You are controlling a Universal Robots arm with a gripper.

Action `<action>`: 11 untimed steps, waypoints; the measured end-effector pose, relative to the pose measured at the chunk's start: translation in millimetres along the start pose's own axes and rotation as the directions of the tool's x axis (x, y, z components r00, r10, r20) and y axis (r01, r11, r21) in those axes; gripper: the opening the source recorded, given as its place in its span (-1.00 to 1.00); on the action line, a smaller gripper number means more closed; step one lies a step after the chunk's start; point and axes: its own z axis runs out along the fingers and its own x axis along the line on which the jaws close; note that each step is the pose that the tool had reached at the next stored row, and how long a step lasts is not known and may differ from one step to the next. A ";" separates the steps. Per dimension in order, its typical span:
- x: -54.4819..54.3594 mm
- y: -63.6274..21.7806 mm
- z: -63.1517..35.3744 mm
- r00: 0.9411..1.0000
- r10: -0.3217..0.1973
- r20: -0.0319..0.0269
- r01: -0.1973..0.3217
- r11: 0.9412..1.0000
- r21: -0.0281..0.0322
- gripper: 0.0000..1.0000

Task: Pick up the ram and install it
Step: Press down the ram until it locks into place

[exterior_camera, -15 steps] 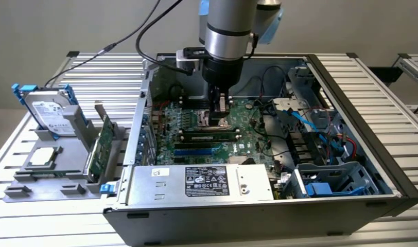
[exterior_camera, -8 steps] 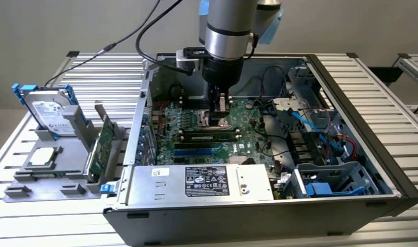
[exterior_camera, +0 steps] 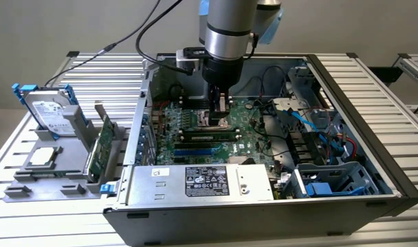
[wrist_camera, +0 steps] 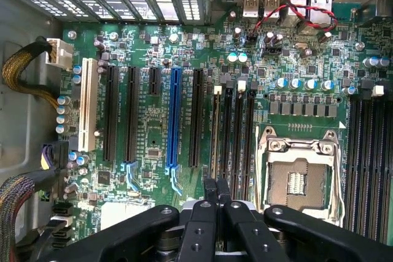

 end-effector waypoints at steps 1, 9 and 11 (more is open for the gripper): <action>0.0 0.0 0.0 1.000 0.000 0.000 0.000 1.000 0.000 -0.79; 0.1 0.0 0.0 0.999 0.051 0.003 -0.051 0.999 -0.003 -0.79; 0.1 0.0 0.0 0.997 0.082 0.006 -0.082 0.997 -0.005 -0.79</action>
